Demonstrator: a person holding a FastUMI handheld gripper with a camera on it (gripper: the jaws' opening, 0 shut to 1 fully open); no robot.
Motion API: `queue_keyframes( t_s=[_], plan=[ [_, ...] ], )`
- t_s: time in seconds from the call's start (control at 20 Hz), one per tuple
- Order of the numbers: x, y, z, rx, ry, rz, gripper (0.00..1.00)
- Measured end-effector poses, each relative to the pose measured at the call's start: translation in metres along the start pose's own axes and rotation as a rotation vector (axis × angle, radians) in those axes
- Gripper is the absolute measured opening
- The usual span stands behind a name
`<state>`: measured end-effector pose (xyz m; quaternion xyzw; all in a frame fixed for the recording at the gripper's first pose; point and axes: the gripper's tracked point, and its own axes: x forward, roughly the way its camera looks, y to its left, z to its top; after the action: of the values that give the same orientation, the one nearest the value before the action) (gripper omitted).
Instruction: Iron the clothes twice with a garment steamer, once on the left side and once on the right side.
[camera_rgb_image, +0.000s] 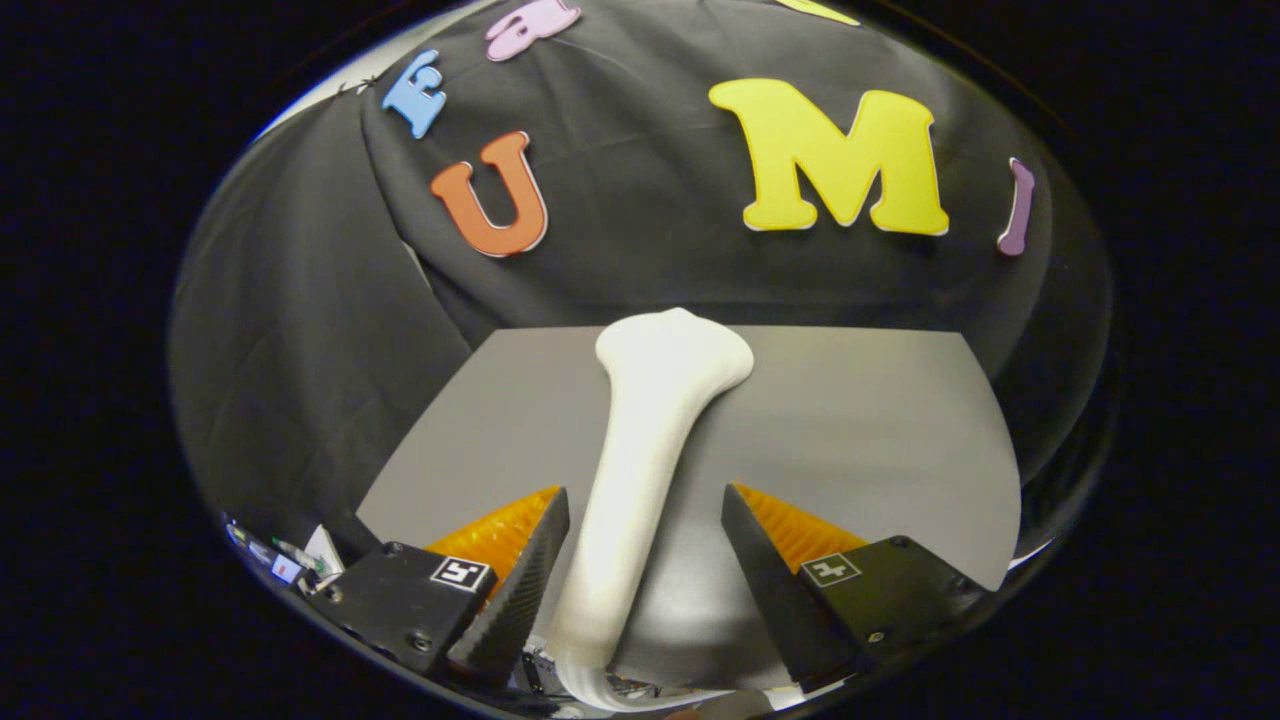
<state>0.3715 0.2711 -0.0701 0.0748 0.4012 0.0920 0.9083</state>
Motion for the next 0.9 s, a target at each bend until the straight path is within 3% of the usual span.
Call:
queue_keyframes(
  t_s=[0.55, 0.7, 0.8, 0.9],
  plan=[
    [0.019, 0.002, 0.008, -0.018, 0.069, -0.087, 0.70],
    [0.020, 0.007, 0.006, 0.001, 0.065, -0.069, 0.66],
    [0.022, 0.008, 0.006, 0.025, 0.054, -0.065, 0.51],
    [0.019, 0.009, 0.008, 0.049, 0.050, -0.051, 0.46]
  ],
)
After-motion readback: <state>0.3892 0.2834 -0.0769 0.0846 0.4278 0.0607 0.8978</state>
